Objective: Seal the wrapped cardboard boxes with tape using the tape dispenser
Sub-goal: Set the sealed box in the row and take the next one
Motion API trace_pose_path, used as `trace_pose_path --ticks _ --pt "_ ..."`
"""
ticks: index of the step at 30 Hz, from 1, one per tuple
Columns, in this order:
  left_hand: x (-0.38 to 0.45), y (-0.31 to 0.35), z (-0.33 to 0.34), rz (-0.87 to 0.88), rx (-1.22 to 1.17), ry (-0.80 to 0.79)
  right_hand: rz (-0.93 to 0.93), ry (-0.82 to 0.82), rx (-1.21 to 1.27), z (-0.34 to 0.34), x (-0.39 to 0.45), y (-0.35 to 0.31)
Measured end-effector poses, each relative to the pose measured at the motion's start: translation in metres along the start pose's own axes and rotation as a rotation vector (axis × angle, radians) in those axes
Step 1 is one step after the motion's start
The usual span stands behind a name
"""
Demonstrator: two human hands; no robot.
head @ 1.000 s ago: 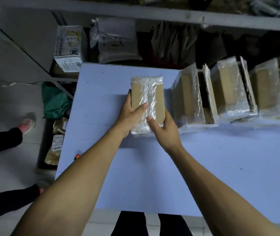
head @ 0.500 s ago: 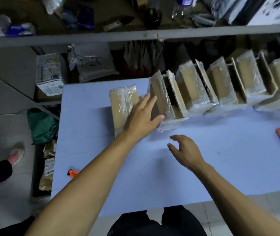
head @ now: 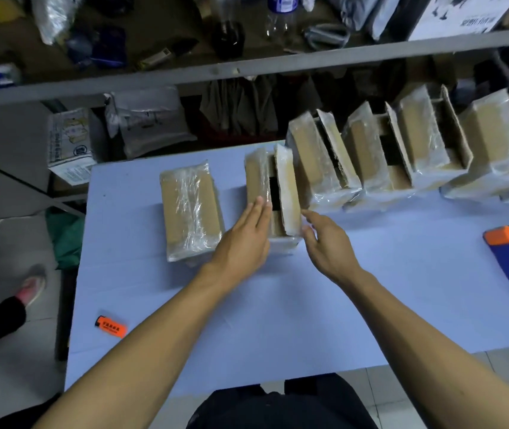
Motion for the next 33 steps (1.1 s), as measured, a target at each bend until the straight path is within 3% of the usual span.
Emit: trace_pose_path --ticks 2,5,8,11,13,18,25,30,33 --pt "-0.006 0.008 0.004 0.064 -0.032 -0.028 0.006 0.013 0.166 0.002 0.006 0.003" --pt "0.003 0.001 0.000 0.024 -0.494 -0.082 0.050 -0.039 0.346 0.008 0.014 0.010" --pt "0.006 -0.010 0.000 -0.188 -0.906 0.133 0.031 -0.118 0.446 0.017 0.018 0.014" --pt "0.002 0.000 0.010 -0.356 -0.840 0.348 0.002 -0.076 0.444 0.020 0.017 0.012" --pt "0.006 0.006 0.021 -0.411 -0.880 0.339 0.027 -0.051 0.481 0.020 0.017 0.014" --pt "-0.001 0.005 0.032 -0.471 -1.328 0.242 0.078 -0.142 0.471 0.009 0.025 0.027" --pt "-0.056 -0.006 0.036 -0.335 -1.398 0.038 0.088 -0.106 0.522 0.000 0.044 0.029" --pt "-0.080 -0.027 0.037 -0.340 -1.418 -0.109 0.099 -0.141 0.370 0.008 0.027 0.034" --pt "-0.084 -0.029 0.040 -0.468 -1.345 0.092 0.183 -0.081 0.332 -0.001 -0.001 0.052"
Point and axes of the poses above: each hand's wrist, its own x-axis towards the middle knuckle, its own z-axis out of the palm, y = z × x, the point moved 6 cm from there along x, towards the middle knuckle, and after that the axes turned 12 degrees about -y, right-handed, at the moved point
